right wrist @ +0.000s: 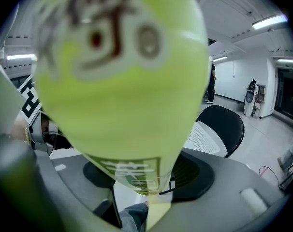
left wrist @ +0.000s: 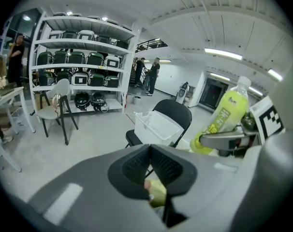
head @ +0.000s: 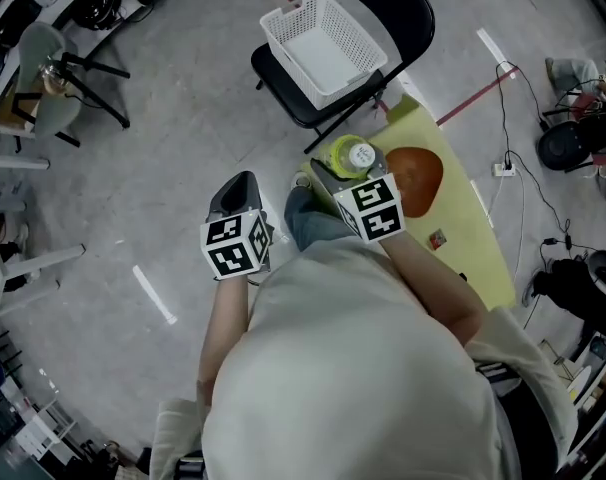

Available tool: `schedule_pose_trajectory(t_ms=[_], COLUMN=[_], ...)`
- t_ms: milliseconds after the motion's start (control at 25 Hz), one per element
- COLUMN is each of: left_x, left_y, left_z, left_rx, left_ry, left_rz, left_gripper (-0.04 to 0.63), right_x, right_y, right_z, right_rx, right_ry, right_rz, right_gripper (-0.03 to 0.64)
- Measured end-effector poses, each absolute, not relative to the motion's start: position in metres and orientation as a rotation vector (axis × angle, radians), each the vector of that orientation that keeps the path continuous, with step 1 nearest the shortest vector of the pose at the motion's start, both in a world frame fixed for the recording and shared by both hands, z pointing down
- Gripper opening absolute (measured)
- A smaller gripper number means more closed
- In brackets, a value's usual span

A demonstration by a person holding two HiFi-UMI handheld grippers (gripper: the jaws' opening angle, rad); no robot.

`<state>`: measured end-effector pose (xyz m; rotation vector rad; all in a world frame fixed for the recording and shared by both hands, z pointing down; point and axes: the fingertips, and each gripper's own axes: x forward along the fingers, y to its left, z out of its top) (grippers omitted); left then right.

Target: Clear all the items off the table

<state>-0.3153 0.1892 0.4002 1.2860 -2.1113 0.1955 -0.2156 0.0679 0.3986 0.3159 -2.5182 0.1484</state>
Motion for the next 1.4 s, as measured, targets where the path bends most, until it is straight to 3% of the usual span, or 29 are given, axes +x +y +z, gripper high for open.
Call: schedule_pose_trajectory(t_ms=[800,1400], left_x=[-0.413,-0.455], left_y=[0.053,-0.002], left_z=[0.385,0.397], left_rx=[1.398,1.422], left_ry=[-2.053,-2.017], left_rz=[0.223,0.254], left_gripper=[0.009,0.009], right_x=[-0.311,-0.339], right_y=[-0.049,-0.111], right_z=[0.392,0.406], right_rx=[0.402,0.495], right_ry=[-2.510,-2.485], right_rz=[0.185,0.226], right_gripper=[0.301,0.301])
